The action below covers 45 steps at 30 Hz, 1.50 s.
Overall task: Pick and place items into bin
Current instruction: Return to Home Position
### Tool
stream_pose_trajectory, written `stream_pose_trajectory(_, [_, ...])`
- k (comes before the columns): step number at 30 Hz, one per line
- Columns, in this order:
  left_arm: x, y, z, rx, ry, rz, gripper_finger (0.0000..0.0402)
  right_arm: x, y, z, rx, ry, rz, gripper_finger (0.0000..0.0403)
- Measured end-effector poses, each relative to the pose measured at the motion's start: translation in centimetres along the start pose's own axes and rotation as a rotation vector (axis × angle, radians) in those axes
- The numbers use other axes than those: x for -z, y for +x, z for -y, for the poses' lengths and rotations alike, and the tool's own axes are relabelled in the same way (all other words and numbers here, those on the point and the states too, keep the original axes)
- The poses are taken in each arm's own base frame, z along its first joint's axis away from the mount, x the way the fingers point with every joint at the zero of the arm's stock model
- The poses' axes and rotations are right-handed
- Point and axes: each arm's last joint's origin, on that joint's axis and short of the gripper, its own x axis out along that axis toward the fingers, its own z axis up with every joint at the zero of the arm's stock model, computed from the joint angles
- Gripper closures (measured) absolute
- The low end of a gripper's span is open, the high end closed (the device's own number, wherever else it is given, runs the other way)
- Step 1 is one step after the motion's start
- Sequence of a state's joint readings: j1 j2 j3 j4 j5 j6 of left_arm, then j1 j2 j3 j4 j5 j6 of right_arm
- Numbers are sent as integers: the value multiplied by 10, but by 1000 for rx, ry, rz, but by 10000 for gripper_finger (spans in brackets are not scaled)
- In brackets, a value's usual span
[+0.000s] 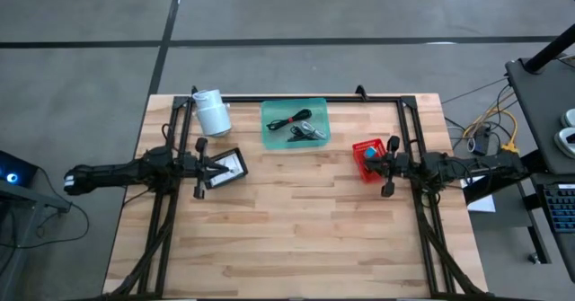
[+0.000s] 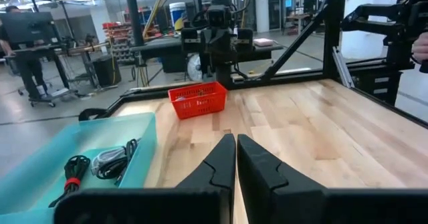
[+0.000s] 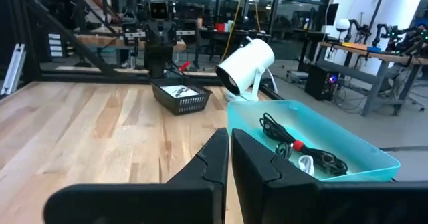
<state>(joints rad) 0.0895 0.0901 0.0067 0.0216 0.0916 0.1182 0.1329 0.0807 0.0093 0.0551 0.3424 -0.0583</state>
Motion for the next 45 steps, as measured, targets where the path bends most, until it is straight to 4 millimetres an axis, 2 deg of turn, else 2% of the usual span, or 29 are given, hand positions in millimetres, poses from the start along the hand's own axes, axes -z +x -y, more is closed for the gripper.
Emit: stream_pose_trajectory(45, [-5,0,0,-3,-2,54,402,0,0,0,-2,-27,1,394])
